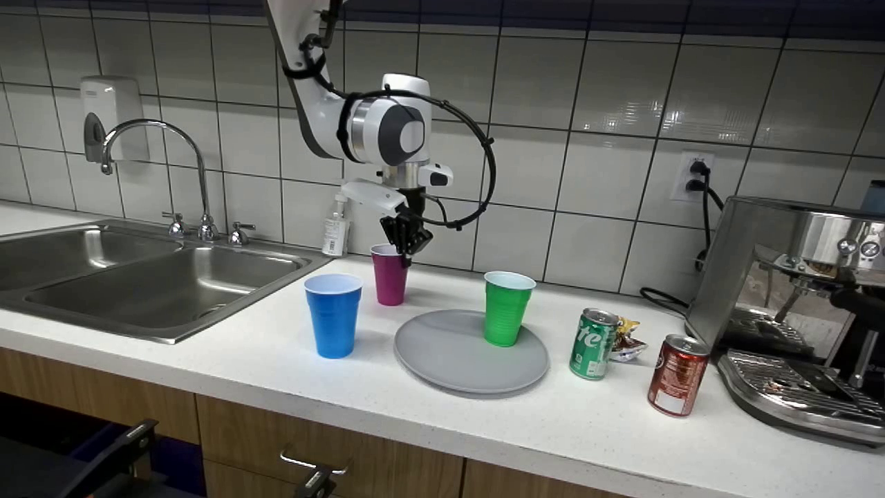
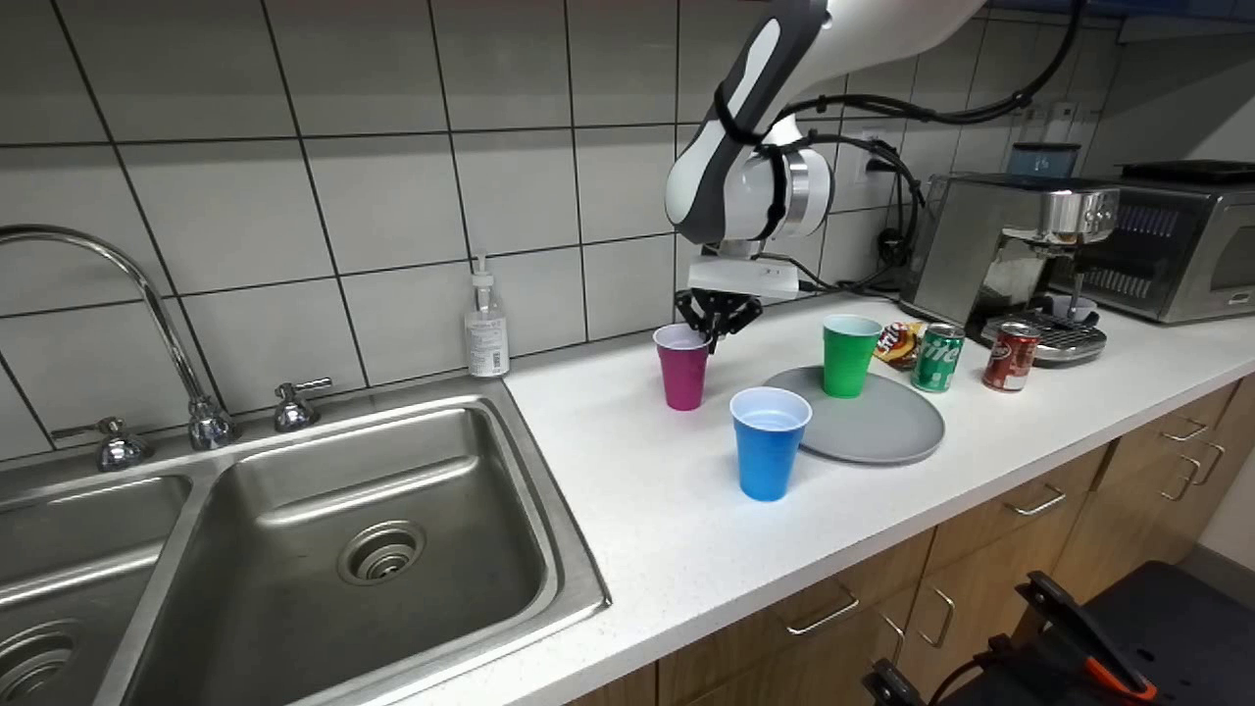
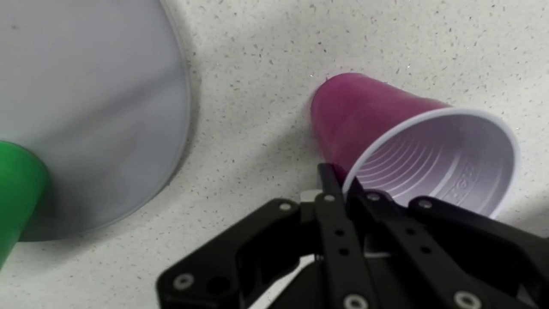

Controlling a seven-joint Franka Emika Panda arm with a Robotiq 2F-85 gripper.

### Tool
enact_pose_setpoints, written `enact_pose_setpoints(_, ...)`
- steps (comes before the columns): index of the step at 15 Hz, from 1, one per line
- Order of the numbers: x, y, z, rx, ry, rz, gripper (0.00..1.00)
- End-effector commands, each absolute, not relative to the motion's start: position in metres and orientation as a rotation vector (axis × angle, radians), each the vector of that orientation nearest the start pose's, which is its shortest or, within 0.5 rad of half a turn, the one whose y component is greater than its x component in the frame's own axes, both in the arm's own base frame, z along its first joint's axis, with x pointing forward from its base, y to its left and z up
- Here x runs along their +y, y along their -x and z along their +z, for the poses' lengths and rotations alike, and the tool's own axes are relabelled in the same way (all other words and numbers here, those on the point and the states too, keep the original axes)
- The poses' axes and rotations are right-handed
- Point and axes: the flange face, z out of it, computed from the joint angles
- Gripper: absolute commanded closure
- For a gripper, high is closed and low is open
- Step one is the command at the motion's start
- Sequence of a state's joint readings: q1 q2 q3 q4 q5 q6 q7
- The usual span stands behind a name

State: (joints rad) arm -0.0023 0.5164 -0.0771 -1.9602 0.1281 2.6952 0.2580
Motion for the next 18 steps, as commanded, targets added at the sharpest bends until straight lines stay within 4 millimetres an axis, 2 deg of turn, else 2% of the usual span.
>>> enact_pose_setpoints(1,-0.06,-0.626,0.251,0.667,2.99,-0.345,0.99)
enact_pose_setpoints(5,-0.073,-0.615,0.266,0.725,2.956,-0.362,0.99)
enact_pose_setpoints(11,-0.105,-0.586,0.285,0.847,2.933,-0.368,0.99)
enact_pose_setpoints(18,-0.135,-0.555,0.291,0.969,2.934,-0.351,0.99)
